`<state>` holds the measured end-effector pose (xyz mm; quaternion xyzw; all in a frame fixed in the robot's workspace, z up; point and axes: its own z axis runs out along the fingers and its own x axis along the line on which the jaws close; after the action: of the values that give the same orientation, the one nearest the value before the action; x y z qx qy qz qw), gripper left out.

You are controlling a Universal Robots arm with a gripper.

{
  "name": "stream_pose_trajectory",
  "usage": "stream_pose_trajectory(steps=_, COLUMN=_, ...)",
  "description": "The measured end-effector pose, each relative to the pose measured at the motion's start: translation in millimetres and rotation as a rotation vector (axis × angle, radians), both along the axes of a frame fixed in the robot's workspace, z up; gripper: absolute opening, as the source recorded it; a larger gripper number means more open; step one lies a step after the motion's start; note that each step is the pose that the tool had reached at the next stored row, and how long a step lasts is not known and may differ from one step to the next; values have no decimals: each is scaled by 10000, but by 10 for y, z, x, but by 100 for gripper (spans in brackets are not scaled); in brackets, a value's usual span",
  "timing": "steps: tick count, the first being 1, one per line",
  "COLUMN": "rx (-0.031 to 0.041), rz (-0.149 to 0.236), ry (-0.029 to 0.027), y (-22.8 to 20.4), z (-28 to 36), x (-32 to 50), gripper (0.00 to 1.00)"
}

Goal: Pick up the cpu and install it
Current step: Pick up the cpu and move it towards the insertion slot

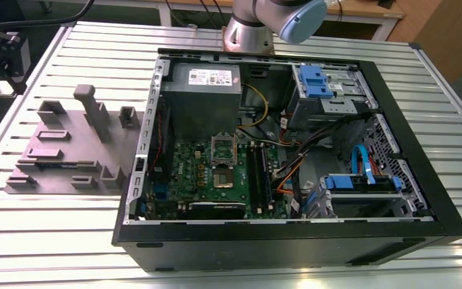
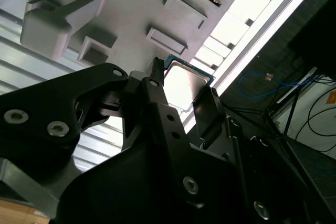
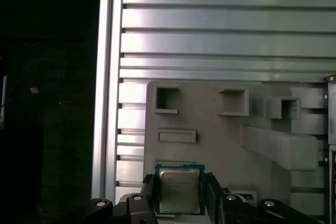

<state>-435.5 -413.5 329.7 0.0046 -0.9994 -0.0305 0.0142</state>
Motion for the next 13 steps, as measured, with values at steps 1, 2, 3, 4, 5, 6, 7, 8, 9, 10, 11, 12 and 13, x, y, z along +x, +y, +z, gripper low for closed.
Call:
stream_pose_trajectory(steps=1, rx=1, rz=0, ry=-2, y=0, z=4, x=0, gripper=47)
stream_pose_trajectory(steps=2, rx=1, rz=0, ry=-3, y=0, z=7, x=0, gripper=47)
stream_pose_trajectory(steps=3, rx=3, rz=0, ry=-5, y=0, z=9, x=0, gripper=47)
stream_pose_trajectory(steps=4, rx=2, rz=0, ry=-4, y=0, z=12, x=0, gripper=47)
stream_pose_trajectory(steps=5, rx=1, rz=0, ry=-3, y=0, z=14, x=0, gripper=47)
stream_pose_trajectory(steps=6, rx=1, rz=0, ry=-3, y=0, z=15, x=0, gripper=47)
stream_pose_trajectory(steps=7, rx=1, rz=0, ry=-2, y=0, z=15, x=0, gripper=47)
stream_pose_trajectory(steps=8, rx=1, rz=0, ry=-2, y=0, z=15, x=0, gripper=47)
stream_pose_trajectory(steps=9, rx=1, rz=0, ry=-2, y=0, z=24, x=0, gripper=47)
stream_pose_trajectory(steps=10, rx=1, rz=0, ry=-2, y=0, z=46, x=0, gripper=47)
stream_pose_trajectory(steps=11, rx=1, rz=0, ry=-1, y=0, z=47, x=0, gripper=47)
stream_pose_trajectory(steps=12, rx=0, rz=0, ry=-2, y=1, z=49, x=0, gripper=47)
stream_pose_trajectory(steps=13, rx=0, rz=1, ry=-1, y=1, z=52, x=0, gripper=47)
